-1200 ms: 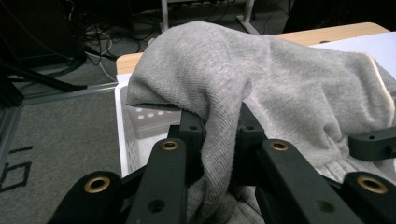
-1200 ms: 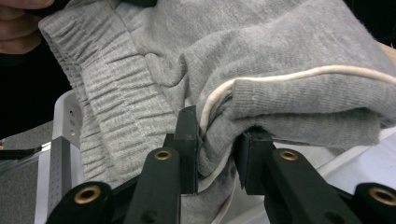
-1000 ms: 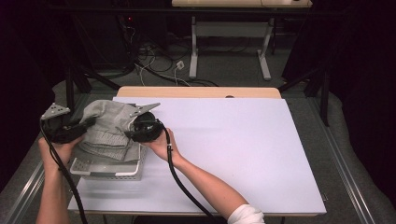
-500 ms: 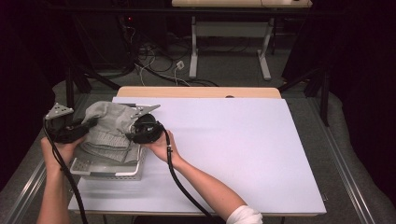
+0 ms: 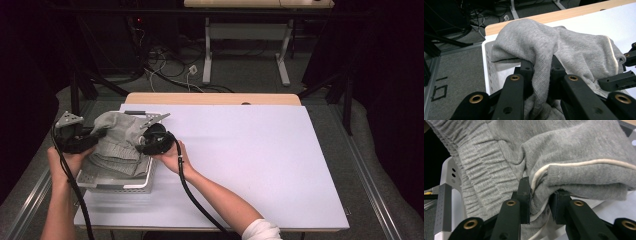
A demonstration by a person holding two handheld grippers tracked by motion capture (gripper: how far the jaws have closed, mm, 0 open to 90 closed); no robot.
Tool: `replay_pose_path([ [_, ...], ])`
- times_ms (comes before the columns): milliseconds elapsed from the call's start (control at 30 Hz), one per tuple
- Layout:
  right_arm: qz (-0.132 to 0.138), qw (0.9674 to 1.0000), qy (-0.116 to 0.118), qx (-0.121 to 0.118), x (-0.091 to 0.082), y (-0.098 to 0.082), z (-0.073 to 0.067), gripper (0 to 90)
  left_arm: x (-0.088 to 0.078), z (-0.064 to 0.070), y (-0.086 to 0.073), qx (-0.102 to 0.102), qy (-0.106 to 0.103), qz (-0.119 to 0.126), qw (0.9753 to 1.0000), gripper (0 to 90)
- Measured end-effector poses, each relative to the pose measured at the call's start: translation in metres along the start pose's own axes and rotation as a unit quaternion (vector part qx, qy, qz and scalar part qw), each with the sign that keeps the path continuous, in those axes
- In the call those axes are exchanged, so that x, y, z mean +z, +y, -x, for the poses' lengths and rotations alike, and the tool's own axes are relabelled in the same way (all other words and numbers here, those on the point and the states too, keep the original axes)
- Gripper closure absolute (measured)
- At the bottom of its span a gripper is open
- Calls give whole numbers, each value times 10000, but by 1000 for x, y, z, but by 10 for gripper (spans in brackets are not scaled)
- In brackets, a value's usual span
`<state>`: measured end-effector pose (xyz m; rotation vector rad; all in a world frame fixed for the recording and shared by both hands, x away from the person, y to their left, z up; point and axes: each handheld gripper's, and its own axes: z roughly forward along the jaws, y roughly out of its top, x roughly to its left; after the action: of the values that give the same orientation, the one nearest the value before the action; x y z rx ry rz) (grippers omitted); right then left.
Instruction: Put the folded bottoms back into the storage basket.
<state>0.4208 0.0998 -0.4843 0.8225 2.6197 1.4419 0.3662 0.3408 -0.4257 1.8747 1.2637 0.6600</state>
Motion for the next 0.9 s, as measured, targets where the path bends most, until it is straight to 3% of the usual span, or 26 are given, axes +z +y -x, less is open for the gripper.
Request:
replay_pose_path([
  [667,-285,9996,-57,47,7,-7,4,716,9,5,-2,144,-30,-311,9994,783],
  [767,-303,9995,-39,62,6,-8,4,695,9,5,-2,164,-64,-335,9993,783],
  [900,-364,9993,-12,66,1,-9,5,598,18,8,-5,231,-88,-524,9983,784],
])
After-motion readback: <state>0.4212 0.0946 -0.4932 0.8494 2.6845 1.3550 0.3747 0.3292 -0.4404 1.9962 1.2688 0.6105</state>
